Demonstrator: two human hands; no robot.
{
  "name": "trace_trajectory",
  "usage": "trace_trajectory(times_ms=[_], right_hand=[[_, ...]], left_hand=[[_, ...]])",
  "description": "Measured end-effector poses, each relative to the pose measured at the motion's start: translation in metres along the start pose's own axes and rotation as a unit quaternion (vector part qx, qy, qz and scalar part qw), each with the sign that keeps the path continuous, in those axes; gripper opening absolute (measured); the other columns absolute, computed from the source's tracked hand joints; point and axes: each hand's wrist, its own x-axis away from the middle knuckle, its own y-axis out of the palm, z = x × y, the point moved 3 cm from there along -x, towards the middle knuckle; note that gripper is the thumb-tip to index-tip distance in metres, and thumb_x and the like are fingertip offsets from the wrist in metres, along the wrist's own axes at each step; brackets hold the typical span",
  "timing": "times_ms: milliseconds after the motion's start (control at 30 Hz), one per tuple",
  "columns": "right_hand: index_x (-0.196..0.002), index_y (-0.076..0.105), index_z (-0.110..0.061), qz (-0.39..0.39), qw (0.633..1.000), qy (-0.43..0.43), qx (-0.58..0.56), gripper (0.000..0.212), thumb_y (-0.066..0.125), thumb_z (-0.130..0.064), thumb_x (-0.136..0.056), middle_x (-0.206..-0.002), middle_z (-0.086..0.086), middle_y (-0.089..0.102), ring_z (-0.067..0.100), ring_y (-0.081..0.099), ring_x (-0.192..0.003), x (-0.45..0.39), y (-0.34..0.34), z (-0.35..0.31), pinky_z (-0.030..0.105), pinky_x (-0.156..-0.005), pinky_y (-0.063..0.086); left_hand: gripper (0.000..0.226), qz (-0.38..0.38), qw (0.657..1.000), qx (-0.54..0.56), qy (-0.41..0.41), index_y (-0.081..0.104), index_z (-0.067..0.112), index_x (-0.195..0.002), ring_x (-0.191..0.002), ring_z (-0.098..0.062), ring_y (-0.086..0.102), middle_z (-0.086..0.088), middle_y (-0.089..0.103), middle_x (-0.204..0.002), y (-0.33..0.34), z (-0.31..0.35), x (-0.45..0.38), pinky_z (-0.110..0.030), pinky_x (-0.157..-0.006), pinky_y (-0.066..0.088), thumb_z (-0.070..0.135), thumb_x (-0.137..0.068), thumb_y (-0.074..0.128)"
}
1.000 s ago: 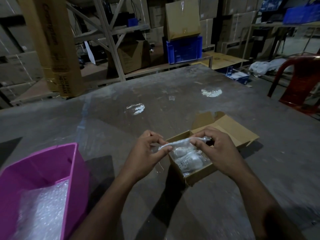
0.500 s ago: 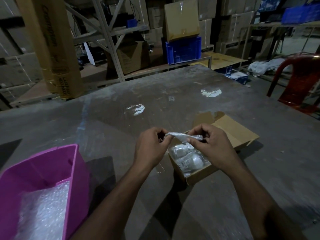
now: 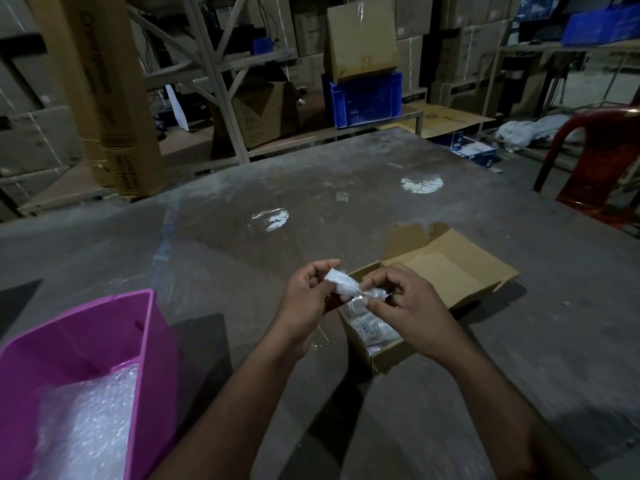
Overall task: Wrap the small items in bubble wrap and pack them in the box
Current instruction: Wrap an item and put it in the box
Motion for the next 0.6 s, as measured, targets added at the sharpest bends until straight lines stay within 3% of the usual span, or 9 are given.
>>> trace_trajectory(times_ms=[133, 267, 333, 433, 600], right_hand=[[-0.088, 0.072, -0.027, -0.006, 0.999, 0.04, -0.012, 0.019, 0.079, -0.01, -0.084, -0.097, -0.004, 0.071, 0.022, 0.071, -0.09, -0.003, -0.001, 0.01, 0.05, -0.083, 0.059], [-0.087, 0.075, -0.026, 0.005, 0.998, 0.062, 0.011, 0.019, 0.079, -0.008, -0.084, -0.093, -0.002, 0.073, 0.03, 0.069, -0.089, -0.011, -0.011, 0.017, 0.043, -0.079, 0.058], [-0.09, 0.075, -0.025, -0.009, 0.997, 0.079, -0.012, 0.017, 0.078, -0.009, -0.085, -0.093, 0.001, 0.075, 0.025, 0.072, -0.089, -0.014, -0.015, 0.017, 0.046, -0.083, 0.06], [-0.092, 0.075, -0.023, -0.008, 0.998, 0.061, -0.009, 0.012, 0.078, -0.012, -0.087, -0.09, -0.005, 0.075, 0.015, 0.072, -0.086, -0.017, -0.019, 0.013, 0.036, -0.08, 0.06], [-0.091, 0.075, -0.022, 0.016, 0.998, 0.052, -0.007, 0.008, 0.078, -0.016, -0.086, -0.087, 0.0, 0.073, 0.022, 0.071, -0.084, -0.017, -0.014, 0.013, 0.042, -0.079, 0.059]], left_hand=[[0.029, -0.036, 0.999, -0.004, 0.003, 0.064, 0.006, -0.109, -0.083, -0.017, 0.071, -0.011, 0.073, -0.094, -0.001, -0.003, 0.002, -0.026, -0.075, 0.06, -0.015, -0.091, 0.056], [0.029, -0.058, 0.998, -0.024, -0.022, 0.065, 0.009, -0.106, -0.092, -0.021, 0.07, -0.014, 0.073, -0.102, -0.004, -0.015, -0.002, -0.032, -0.083, 0.059, -0.008, -0.084, 0.072], [0.025, -0.042, 0.997, -0.061, -0.012, 0.066, 0.009, -0.104, -0.09, -0.02, 0.071, -0.013, 0.074, -0.1, -0.005, -0.021, -0.005, -0.031, -0.079, 0.058, -0.004, -0.085, 0.074], [0.017, 0.003, 0.993, -0.119, 0.025, 0.069, 0.009, -0.095, -0.083, -0.023, 0.072, -0.016, 0.074, -0.093, -0.008, -0.024, -0.008, -0.036, -0.077, 0.061, -0.005, -0.086, 0.071], [0.021, 0.054, 0.993, -0.101, 0.042, 0.066, 0.006, -0.094, -0.076, -0.022, 0.071, -0.016, 0.072, -0.086, -0.002, -0.02, -0.01, -0.036, -0.074, 0.062, -0.013, -0.084, 0.066]])
